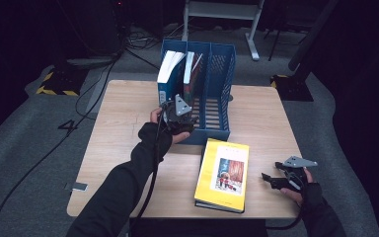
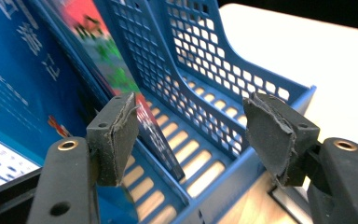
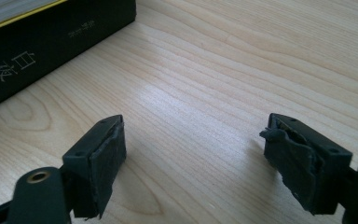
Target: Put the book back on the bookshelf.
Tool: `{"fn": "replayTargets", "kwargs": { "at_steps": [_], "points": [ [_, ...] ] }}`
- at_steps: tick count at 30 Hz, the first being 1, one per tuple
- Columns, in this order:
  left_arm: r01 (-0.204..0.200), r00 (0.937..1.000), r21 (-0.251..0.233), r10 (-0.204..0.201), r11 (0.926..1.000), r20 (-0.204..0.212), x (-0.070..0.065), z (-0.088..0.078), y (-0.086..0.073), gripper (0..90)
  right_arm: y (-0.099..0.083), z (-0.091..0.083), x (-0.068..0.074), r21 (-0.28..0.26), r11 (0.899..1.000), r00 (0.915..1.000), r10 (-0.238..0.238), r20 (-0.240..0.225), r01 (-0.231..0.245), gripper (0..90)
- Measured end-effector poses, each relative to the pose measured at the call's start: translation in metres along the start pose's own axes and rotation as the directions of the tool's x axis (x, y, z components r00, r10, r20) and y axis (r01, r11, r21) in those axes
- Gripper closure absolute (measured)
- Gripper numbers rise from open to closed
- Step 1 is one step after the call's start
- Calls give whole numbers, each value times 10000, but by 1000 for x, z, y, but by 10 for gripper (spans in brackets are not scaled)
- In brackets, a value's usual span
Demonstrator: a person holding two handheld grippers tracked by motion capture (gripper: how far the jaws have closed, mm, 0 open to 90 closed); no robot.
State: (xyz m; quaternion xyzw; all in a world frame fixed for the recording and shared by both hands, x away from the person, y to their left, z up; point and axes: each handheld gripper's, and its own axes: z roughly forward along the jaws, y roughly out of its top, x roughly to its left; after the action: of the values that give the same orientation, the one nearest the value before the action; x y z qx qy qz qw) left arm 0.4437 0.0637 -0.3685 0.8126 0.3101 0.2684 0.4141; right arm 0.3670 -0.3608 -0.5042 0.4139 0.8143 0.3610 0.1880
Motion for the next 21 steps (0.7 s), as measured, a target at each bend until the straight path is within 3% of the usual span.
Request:
{"fn": "replayTargets", "kwargs": {
  "at_steps": [6, 12, 16, 19, 21],
  "points": [
    [-552, 9984, 393, 548, 9977, 99, -8, -2, -12, 312, 0, 0, 0, 0, 10000, 10000, 0, 9, 0, 209],
    [-925, 9942, 582, 890, 9940, 607, -13, -8, -29, 289, 0, 0, 0, 0, 10000, 10000, 4, 12, -4, 209],
    [-1569, 9845, 791, 1496, 9844, 920, -15, -10, -42, 269, 0, 0, 0, 1, 10000, 10000, 8, 12, -8, 209],
    [-1571, 9808, 877, 1450, 9837, 1303, -14, -9, -57, 255, 0, 0, 0, 0, 10000, 10000, 10, 13, -10, 208],
    [-1552, 9815, 941, 1427, 9834, 1274, -14, -9, -62, 255, 0, 0, 0, 0, 10000, 10000, 9, 13, -9, 208]
  ]
}}
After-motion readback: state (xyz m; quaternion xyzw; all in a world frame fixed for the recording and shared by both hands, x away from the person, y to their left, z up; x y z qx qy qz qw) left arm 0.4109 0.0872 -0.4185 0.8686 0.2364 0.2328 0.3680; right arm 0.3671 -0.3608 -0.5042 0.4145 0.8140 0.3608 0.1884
